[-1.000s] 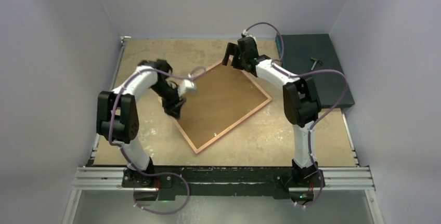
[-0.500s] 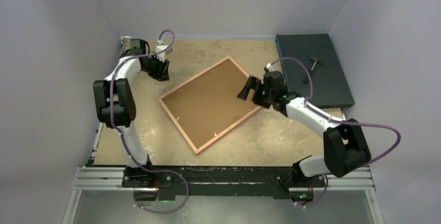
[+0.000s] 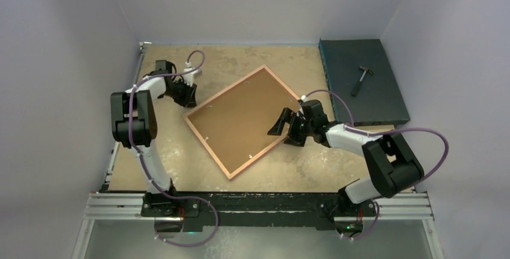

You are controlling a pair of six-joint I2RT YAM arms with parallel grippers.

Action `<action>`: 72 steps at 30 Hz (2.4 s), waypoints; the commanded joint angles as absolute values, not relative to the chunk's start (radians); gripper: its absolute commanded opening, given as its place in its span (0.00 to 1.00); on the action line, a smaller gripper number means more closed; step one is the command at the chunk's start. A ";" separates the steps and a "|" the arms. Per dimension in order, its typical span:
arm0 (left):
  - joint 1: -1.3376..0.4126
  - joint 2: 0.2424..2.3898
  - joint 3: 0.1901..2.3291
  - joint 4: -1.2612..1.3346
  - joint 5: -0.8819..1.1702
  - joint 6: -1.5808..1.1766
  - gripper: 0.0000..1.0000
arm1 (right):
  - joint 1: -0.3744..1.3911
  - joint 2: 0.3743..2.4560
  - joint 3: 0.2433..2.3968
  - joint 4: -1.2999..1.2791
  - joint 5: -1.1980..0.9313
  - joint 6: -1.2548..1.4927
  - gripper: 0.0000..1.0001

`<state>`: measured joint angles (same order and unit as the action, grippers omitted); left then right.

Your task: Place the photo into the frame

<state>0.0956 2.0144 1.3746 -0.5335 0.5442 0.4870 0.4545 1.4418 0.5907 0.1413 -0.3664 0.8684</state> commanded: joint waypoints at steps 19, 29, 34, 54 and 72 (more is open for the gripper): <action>-0.096 1.738 1.029 -0.842 0.676 0.841 0.29 | 0.336 1.708 1.027 -0.010 -0.104 0.662 0.99; 0.101 1.714 1.152 -0.861 0.824 0.605 0.41 | 0.410 1.411 0.936 -0.011 0.007 0.737 0.99; 0.080 1.746 1.073 -0.755 0.898 0.486 0.46 | 0.618 1.430 0.872 0.111 -0.077 0.855 0.98; 0.017 1.863 1.058 -0.644 0.854 0.448 0.23 | 0.951 1.904 1.033 0.463 -0.218 1.056 0.61; 0.018 1.782 1.074 -0.716 0.886 0.479 0.40 | 0.968 1.986 1.066 0.476 -0.219 1.078 0.55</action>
<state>0.0238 1.8416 1.0588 -0.6907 0.8410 0.4492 0.9596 1.9774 1.0515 0.4686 -0.2058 1.0668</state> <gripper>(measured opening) 0.380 0.547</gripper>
